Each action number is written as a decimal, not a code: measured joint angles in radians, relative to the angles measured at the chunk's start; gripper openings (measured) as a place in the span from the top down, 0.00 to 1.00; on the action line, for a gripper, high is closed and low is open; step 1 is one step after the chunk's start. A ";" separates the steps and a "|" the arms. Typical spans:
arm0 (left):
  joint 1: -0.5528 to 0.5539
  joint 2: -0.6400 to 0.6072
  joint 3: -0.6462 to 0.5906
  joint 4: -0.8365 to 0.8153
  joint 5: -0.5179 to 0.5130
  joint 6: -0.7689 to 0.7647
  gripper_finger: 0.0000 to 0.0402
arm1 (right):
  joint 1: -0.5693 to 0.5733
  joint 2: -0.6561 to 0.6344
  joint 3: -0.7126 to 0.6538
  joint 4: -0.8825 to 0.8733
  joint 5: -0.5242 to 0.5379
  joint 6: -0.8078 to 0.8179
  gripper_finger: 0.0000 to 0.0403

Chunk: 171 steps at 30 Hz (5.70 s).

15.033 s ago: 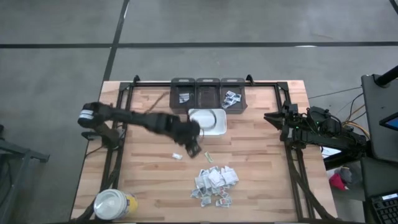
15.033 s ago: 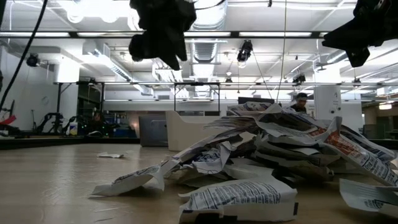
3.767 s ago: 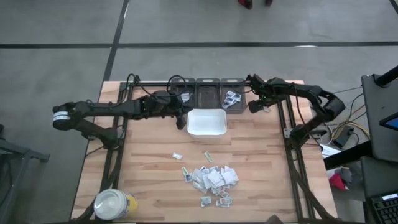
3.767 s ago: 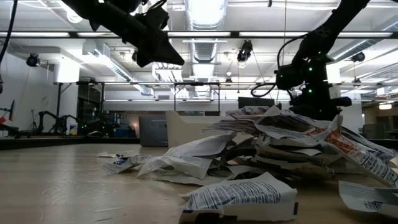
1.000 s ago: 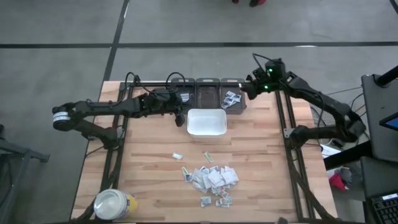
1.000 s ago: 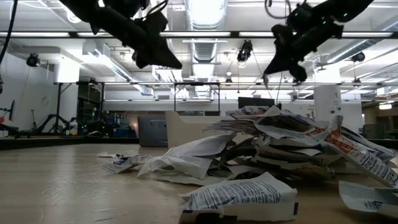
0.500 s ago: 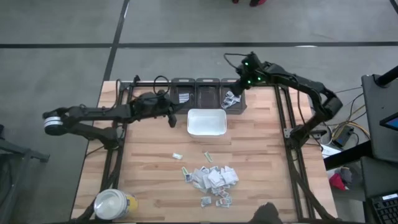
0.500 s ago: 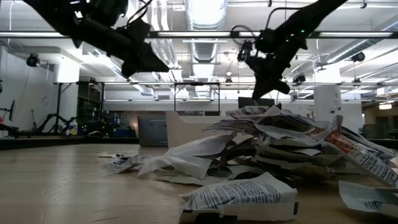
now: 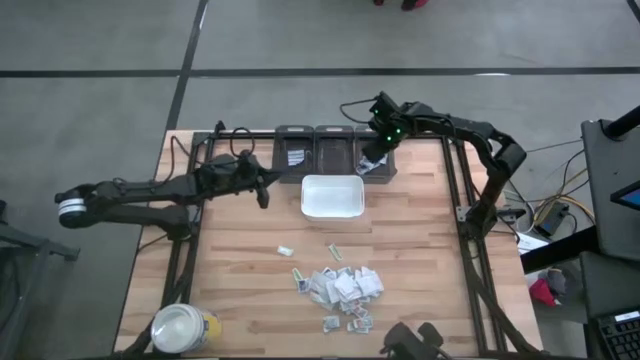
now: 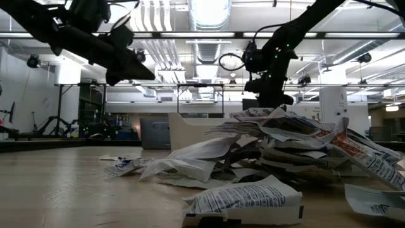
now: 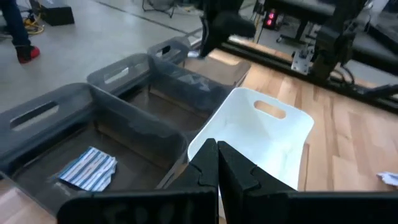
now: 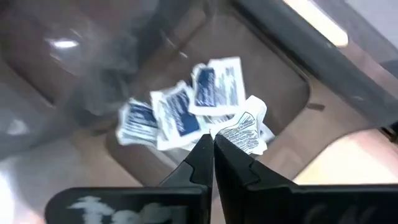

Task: Pick & Place First Aid Supplies
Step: Put the white alcohol pad into the right black bin

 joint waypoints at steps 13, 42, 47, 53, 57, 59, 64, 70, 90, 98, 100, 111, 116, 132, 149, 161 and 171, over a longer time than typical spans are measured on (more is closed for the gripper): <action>0.001 -0.139 -0.058 -0.005 0.002 -0.016 1.00 | 0.006 0.013 -0.007 -0.004 0.004 -0.079 0.98; -0.003 -0.138 -0.061 -0.011 0.104 -0.057 1.00 | 0.124 -0.180 -0.001 -0.150 -0.061 -0.178 0.80; -0.012 -0.138 -0.061 -0.011 0.104 -0.069 1.00 | 0.220 -0.348 -0.062 -0.124 -0.060 -0.167 0.84; -0.035 -0.138 -0.061 -0.010 0.103 -0.099 1.00 | 0.313 -0.562 -0.211 -0.035 -0.060 -0.082 0.89; -0.063 -0.138 -0.061 -0.006 0.102 -0.123 1.00 | 0.360 -0.707 -0.330 0.010 -0.063 -0.009 0.94; -0.080 -0.137 -0.061 0.000 0.102 -0.137 1.00 | 0.383 -0.779 -0.390 0.037 -0.065 0.021 0.96; -0.140 -0.137 -0.044 0.024 0.058 -0.156 1.00 | 0.432 -0.955 -0.527 0.124 -0.068 0.080 0.98; -0.264 -0.117 0.038 0.019 -0.025 -0.157 1.00 | 0.449 -1.142 -0.644 0.192 -0.069 0.168 0.98; -0.744 0.393 0.721 -0.519 -0.386 -0.217 1.00 | 0.449 -1.551 -0.838 0.241 -0.123 0.166 0.98; -0.816 0.646 1.024 -0.906 -0.397 -0.451 1.00 | 0.449 -1.635 -0.911 0.274 -0.115 0.172 0.98; -0.832 0.717 1.099 -1.000 -0.390 -0.504 1.00 | 0.449 -1.639 -0.921 0.307 -0.114 0.185 0.98; -0.876 0.968 1.282 -1.160 -0.260 -0.610 1.00 | 0.449 -1.623 -0.922 0.322 -0.111 0.198 0.98; -0.876 0.981 1.251 -1.209 -0.236 -0.635 1.00 | 0.449 -1.623 -0.922 0.322 -0.111 0.198 0.98; -0.876 0.982 1.068 -1.065 -0.182 -0.662 0.79 | 0.449 -1.623 -0.923 0.321 -0.111 0.195 0.98; -0.803 0.982 0.956 -0.940 -0.134 -0.539 0.76 | 0.449 -1.623 -0.924 0.319 -0.111 0.187 0.98; -0.794 0.991 0.923 -0.887 -0.085 -0.519 0.76 | 0.449 -1.623 -0.924 0.319 -0.111 0.187 0.98; -0.779 0.991 0.878 -0.842 -0.086 -0.520 0.76 | 0.449 -1.623 -0.924 0.320 -0.111 0.187 0.98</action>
